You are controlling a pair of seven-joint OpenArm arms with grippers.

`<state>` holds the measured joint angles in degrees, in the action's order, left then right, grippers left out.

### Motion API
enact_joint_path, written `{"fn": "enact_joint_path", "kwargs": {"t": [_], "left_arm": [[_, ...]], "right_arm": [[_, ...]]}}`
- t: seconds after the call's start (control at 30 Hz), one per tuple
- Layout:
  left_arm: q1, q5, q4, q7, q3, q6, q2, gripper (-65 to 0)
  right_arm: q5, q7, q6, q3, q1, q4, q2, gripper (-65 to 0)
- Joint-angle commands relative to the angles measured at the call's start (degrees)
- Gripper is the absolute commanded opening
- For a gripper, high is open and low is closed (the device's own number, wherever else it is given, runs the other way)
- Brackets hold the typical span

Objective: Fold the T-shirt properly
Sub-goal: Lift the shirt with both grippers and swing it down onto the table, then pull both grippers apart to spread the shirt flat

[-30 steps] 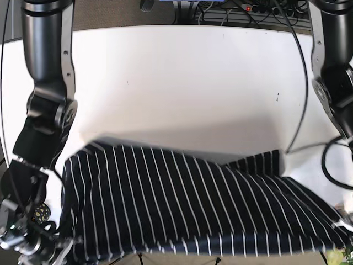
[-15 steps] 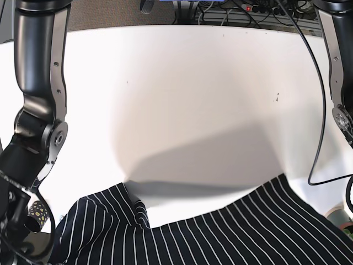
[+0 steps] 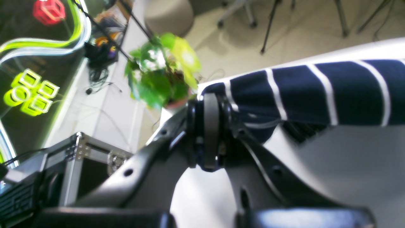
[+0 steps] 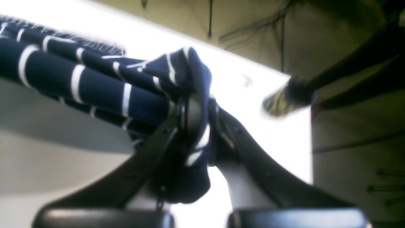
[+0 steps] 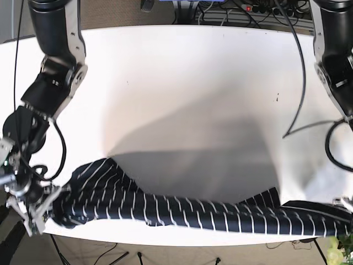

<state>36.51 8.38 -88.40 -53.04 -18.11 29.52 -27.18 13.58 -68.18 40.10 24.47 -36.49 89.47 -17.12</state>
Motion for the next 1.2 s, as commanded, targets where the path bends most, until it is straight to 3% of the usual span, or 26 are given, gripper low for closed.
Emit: {"fn": "enact_joint_path", "kwargs": {"t": [0.0, 0.07, 0.33, 0.53, 0.63, 0.9, 1.17], "left_arm": [[-3.50, -0.51, -4.39, 1.21, -3.12, -0.55, -0.12, -65.0], [-7.72, -0.51, -6.15, 1.21, -4.97, -0.55, 0.59, -65.0], [-27.33, -0.43, -13.71, 1.21, -13.14, -0.37, 4.37, -65.0], [-37.08, -0.95, -15.64, 1.21, -20.53, 6.13, 8.41, -65.0], [-41.57, -0.95, -15.64, 1.21, -24.22, 8.15, 10.17, -65.0], [-49.57, -0.87, -15.29, 1.56, -28.27, 10.48, 11.57, -65.0], [-50.01, -0.60, -15.64, 1.56, -29.94, 10.48, 11.66, -65.0]], "right_arm": [[2.55, 1.06, -0.10, 1.33, 2.51, 4.64, -0.94, -65.0], [3.95, 0.09, -0.10, 2.21, 6.38, 6.48, -0.85, -65.0], [8.35, -3.25, -0.10, 7.66, 22.47, 16.07, 3.81, -65.0], [10.11, -3.42, -0.10, 7.93, 34.07, 22.57, 7.06, -65.0], [11.87, -3.51, -0.10, 11.09, 39.52, 23.36, 8.99, -65.0], [16.88, -3.51, -0.10, 12.59, 50.07, 23.19, 9.78, -65.0], [16.88, -3.25, -0.10, 12.15, 52.97, 23.19, 9.43, -65.0]]}}
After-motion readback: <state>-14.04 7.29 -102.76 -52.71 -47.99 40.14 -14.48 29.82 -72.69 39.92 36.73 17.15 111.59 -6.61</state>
